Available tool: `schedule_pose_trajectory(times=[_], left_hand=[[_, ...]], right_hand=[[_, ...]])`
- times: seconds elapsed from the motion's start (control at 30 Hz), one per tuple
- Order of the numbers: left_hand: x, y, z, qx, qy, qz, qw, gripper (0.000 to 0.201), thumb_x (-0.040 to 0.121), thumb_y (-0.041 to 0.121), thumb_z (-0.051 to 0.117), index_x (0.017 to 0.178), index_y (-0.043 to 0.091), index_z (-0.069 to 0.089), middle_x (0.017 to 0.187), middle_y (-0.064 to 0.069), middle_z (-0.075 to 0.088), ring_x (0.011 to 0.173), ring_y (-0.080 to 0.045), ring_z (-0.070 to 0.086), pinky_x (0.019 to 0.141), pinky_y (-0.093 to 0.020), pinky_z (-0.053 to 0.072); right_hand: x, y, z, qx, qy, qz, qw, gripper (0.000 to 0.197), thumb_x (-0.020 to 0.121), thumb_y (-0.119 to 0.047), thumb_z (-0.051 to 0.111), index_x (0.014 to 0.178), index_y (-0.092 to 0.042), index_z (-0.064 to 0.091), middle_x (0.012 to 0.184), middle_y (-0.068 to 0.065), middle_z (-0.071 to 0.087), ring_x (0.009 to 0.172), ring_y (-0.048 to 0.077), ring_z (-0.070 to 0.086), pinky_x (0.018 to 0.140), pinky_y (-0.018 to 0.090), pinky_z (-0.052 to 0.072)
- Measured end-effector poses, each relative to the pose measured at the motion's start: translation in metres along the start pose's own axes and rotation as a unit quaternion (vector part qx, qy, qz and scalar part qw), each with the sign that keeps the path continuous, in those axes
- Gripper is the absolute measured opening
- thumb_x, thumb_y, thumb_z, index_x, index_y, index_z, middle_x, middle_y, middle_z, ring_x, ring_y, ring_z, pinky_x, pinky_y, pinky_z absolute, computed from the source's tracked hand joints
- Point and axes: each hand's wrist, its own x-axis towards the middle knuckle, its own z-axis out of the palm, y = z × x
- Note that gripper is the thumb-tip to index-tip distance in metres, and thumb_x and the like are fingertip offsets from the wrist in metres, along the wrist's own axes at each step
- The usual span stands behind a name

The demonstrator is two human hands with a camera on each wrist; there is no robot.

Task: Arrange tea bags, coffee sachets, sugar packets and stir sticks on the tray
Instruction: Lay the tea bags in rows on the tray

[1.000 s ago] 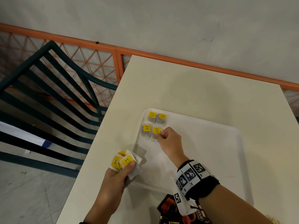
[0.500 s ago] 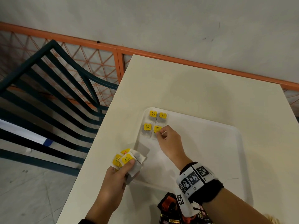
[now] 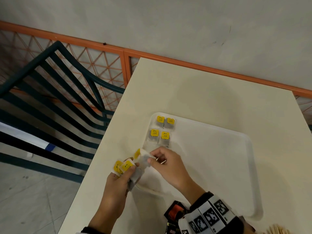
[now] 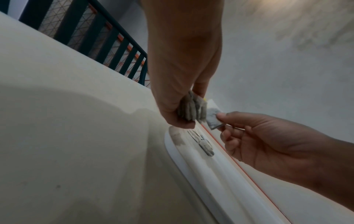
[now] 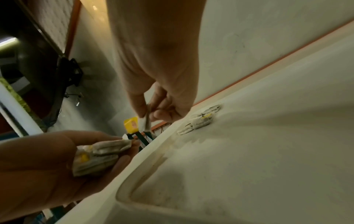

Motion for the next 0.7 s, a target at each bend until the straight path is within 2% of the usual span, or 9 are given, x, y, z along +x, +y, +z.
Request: schedule_pose_trajectory(times=[0.07,0.17,0.3,0.4,0.53,0.63,0.7], left_hand=[[0.001,0.000,0.000,-0.013,0.025,0.000,1.000,0.021,0.090,0.006,0.053,0.109,0.015,0.059,0.095,-0.006,0.070,0.092,-0.020,0.062,0.090,-0.041,0.049],[0.002,0.000,-0.001,0.007,0.045,0.022,0.999,0.024,0.091,0.005,0.052,0.110,0.019,0.053,0.097,-0.004,0.066,0.092,-0.021,0.060,0.075,-0.033,0.050],[-0.002,0.003,0.003,0.060,0.005,0.058,0.997,0.020,0.090,0.008,0.054,0.097,0.025,0.061,0.094,-0.003,0.067,0.089,-0.020,0.063,0.064,-0.025,0.049],[-0.005,0.004,0.005,0.068,-0.017,0.060,0.996,0.019,0.090,0.010,0.054,0.100,0.024,0.063,0.091,-0.001,0.070,0.086,-0.016,0.067,0.064,-0.021,0.050],[-0.005,0.005,0.003,0.054,-0.035,0.049,0.997,0.022,0.090,0.008,0.052,0.101,0.023,0.064,0.083,0.005,0.074,0.079,-0.010,0.070,0.069,-0.025,0.051],[-0.005,0.006,0.002,0.027,-0.041,0.038,0.998,0.018,0.090,0.012,0.053,0.100,0.017,0.066,0.082,0.001,0.074,0.083,-0.016,0.068,0.072,-0.028,0.052],[-0.004,0.005,0.000,0.016,-0.043,0.038,0.998,0.016,0.089,0.015,0.054,0.099,0.014,0.067,0.086,-0.003,0.074,0.085,-0.018,0.068,0.072,-0.027,0.054]], right_hand=[[-0.002,0.000,0.000,-0.011,0.051,-0.023,0.998,0.021,0.078,-0.013,0.069,0.073,-0.030,0.059,0.073,-0.008,0.063,0.064,0.003,0.053,0.058,0.008,0.038],[-0.007,0.002,0.002,-0.018,0.081,-0.049,0.995,0.025,0.078,-0.013,0.069,0.073,-0.033,0.056,0.081,-0.004,0.063,0.072,0.006,0.057,0.057,0.008,0.039],[-0.014,0.003,0.006,-0.019,0.041,-0.060,0.997,0.022,0.080,-0.012,0.069,0.076,-0.031,0.059,0.084,-0.009,0.058,0.079,0.006,0.058,0.059,0.009,0.042],[-0.019,0.001,0.008,-0.027,0.001,-0.071,0.997,0.007,0.082,-0.016,0.067,0.085,-0.022,0.065,0.090,-0.012,0.057,0.088,0.006,0.057,0.067,0.011,0.046],[-0.023,0.000,0.010,-0.017,-0.041,-0.076,0.996,0.010,0.082,-0.016,0.067,0.092,-0.018,0.067,0.098,-0.011,0.059,0.094,0.005,0.057,0.074,0.013,0.049],[-0.023,-0.001,0.011,0.010,-0.059,-0.039,0.997,0.010,0.085,-0.017,0.064,0.094,-0.019,0.067,0.090,-0.016,0.061,0.087,-0.001,0.059,0.071,0.008,0.045],[-0.021,-0.002,0.011,0.052,-0.077,-0.007,0.996,0.010,0.088,-0.015,0.061,0.090,-0.025,0.063,0.087,-0.013,0.064,0.078,-0.001,0.059,0.073,0.011,0.046]])
